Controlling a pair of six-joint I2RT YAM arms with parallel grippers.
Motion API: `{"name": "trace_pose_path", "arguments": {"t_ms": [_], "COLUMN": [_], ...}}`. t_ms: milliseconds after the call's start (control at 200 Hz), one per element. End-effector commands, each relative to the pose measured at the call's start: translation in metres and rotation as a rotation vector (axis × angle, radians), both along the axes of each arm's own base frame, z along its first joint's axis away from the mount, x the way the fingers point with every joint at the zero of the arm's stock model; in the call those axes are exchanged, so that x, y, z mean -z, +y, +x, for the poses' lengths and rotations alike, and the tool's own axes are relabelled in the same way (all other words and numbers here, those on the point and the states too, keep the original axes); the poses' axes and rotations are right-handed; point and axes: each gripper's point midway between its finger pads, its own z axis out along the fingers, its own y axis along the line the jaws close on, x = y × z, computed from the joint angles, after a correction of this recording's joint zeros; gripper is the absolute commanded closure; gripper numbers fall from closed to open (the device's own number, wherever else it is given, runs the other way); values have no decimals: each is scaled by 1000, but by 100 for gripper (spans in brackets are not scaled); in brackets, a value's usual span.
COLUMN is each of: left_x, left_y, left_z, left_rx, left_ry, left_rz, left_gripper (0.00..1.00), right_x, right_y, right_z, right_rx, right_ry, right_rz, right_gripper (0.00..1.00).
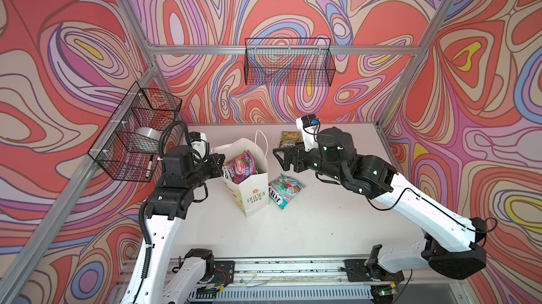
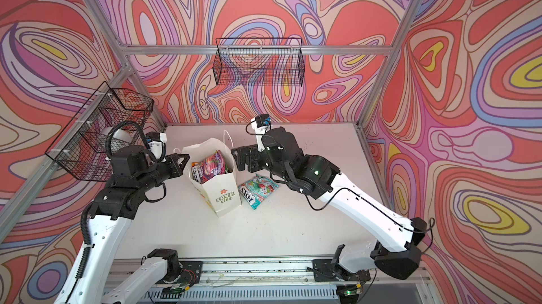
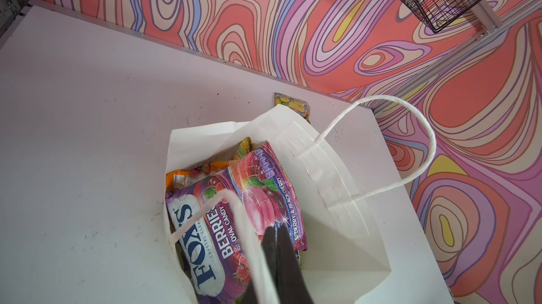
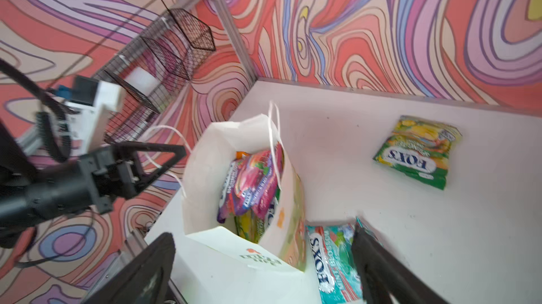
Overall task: Place the snacks into the paper bag
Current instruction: 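Withdraw the right gripper from the bag toward the teal Mint packet, then grasp the teal Mint Blossom packet with the right gripper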
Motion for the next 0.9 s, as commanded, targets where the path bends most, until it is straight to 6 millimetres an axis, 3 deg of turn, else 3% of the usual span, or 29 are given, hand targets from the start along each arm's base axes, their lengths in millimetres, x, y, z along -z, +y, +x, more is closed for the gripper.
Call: {"name": "trace_pose_path", "arguments": {"t_ms": [0, 190, 311, 416, 561, 896], "left_x": [-4, -3, -1, 0, -2, -3], "left_y": [-4, -5, -5, -5, -4, -5], "left_z": [-1, 0, 1, 1, 1, 0], "left_rx": [16, 18, 17, 19, 17, 19], "left_ry": [-7, -3, 2, 6, 0, -3], "left_rz": [-14, -15, -13, -13, -12, -13], "left_gripper": [100, 100, 100, 100, 100, 100], "right_x": [44, 143, 202, 240, 272, 320], "right_y": [-42, -88, -93, -87, -80, -64], "right_z": [13, 32, 39, 42, 47, 63], "right_rx": [125, 181, 156, 122, 104, 96], "right_ry": [122, 359, 496, 583, 649, 727], "right_rz": [-7, 95, 169, 205, 274, 332], "right_gripper": [1, 1, 2, 2, 1, 3]}}
